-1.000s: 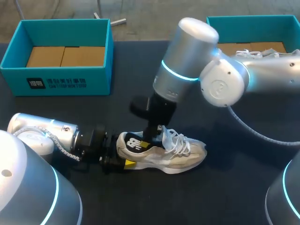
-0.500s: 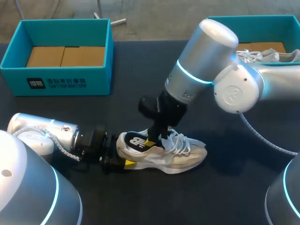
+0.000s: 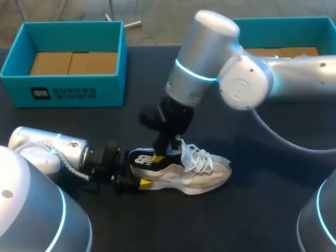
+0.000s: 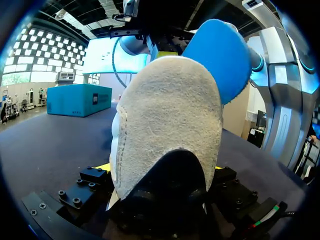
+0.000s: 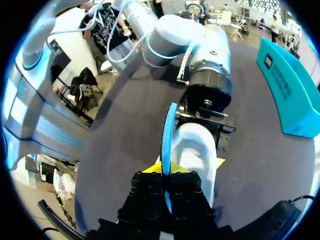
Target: Take the shoe out of the shoebox, open the shoe tongue, remove and reinsert the insole, then place the shoe into the shoebox
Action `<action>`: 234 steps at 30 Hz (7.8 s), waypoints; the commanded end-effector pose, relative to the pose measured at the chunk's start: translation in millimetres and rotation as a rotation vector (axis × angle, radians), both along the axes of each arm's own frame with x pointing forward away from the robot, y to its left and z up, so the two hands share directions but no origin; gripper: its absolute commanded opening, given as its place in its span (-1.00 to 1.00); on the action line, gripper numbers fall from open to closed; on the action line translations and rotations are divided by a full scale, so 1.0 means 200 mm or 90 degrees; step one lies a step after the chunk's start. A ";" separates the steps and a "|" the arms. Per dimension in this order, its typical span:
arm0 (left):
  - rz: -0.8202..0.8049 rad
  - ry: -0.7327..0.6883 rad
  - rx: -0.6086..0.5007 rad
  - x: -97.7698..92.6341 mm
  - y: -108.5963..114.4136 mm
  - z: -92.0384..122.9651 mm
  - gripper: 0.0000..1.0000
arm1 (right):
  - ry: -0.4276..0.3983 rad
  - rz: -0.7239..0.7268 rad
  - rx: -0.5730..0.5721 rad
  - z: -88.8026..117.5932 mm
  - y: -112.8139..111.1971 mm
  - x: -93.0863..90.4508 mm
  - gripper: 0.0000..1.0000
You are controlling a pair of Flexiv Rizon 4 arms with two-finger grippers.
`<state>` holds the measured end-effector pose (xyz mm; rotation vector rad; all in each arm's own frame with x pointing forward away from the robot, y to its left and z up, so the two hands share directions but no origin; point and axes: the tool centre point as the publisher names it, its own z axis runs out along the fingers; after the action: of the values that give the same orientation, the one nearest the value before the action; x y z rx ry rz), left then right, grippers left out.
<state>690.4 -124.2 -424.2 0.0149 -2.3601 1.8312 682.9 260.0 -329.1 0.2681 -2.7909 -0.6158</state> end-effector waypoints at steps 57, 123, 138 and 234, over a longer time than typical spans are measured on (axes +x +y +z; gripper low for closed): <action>0.002 0.000 0.001 0.00 0.00 -0.02 -1.00 | 0.148 0.043 0.035 -0.12 -0.02 0.01 -1.00; 0.002 0.000 0.001 0.00 0.00 -0.02 -1.00 | -0.030 0.029 0.541 0.85 -0.08 0.19 -1.00; 0.002 0.000 0.001 0.00 0.00 -0.02 -1.00 | -0.050 -0.029 0.552 1.13 -0.23 0.21 -1.00; 0.002 0.000 0.001 0.00 0.00 -0.02 -1.00 | 0.158 -0.323 0.581 1.84 -0.66 -0.43 -1.00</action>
<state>690.6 -124.1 -424.5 0.0157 -2.3607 1.8310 597.0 125.9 40.5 -0.3416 -2.1455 -1.8651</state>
